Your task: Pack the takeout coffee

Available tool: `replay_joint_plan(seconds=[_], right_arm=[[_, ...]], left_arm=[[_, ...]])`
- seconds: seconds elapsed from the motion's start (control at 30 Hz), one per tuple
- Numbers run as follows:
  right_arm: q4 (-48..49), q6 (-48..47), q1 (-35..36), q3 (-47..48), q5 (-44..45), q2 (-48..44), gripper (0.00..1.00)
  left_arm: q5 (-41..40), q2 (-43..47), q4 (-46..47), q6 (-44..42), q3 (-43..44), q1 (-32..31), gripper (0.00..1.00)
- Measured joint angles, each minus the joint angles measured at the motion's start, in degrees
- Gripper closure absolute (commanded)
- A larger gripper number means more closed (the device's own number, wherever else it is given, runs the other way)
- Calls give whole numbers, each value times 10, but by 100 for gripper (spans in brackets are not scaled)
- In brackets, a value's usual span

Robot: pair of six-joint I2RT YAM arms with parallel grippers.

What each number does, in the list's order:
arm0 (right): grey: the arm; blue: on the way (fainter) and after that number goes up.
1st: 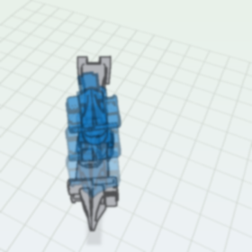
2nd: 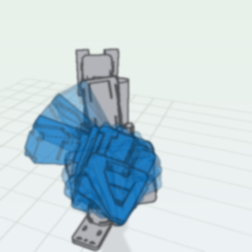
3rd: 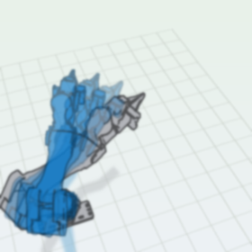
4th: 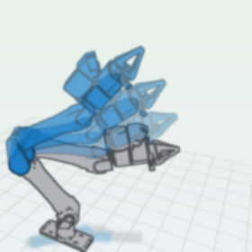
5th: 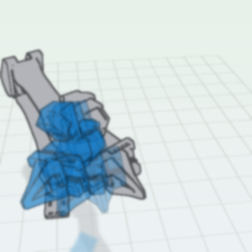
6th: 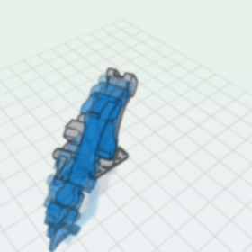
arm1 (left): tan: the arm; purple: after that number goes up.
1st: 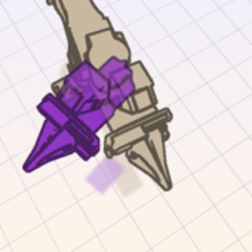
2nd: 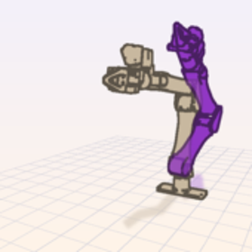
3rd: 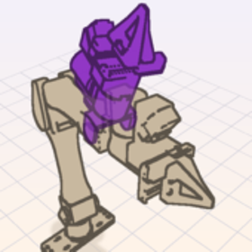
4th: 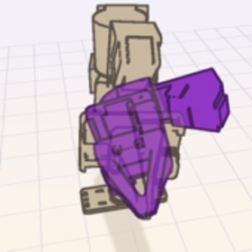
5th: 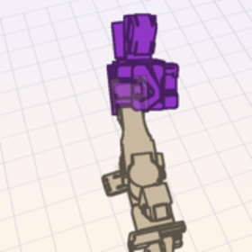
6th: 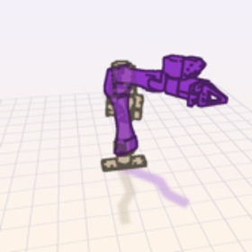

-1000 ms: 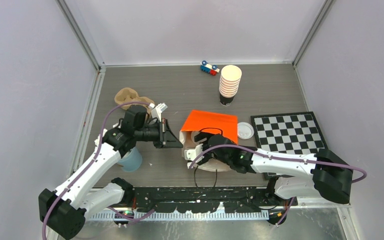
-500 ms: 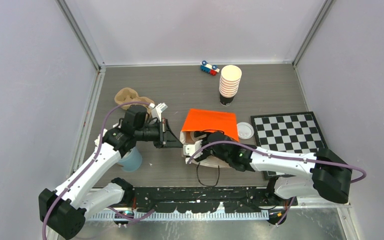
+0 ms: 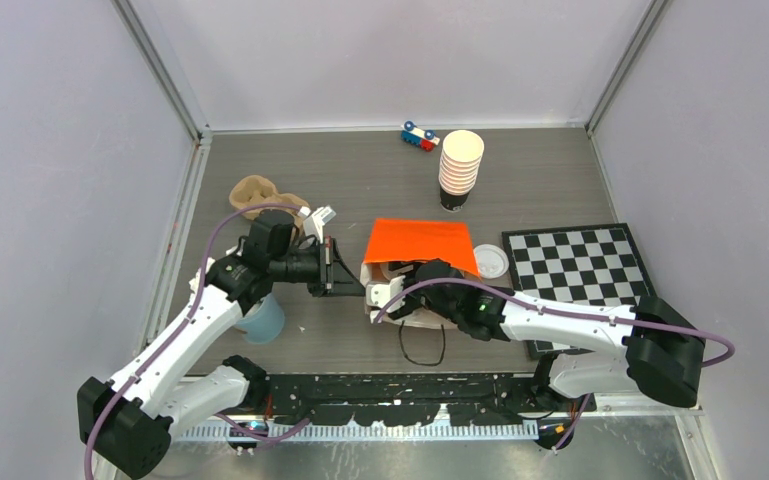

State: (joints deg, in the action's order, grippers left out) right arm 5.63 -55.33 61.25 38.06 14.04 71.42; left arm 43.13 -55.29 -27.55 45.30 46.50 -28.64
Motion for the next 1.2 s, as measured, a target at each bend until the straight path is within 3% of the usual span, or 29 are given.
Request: replay_joint_plan(seconds=[1.2], right_arm=[[-78, 0, -3, 0, -28, -57, 25]], left_arm=[[-9, -15, -37, -8, 32, 0, 100]])
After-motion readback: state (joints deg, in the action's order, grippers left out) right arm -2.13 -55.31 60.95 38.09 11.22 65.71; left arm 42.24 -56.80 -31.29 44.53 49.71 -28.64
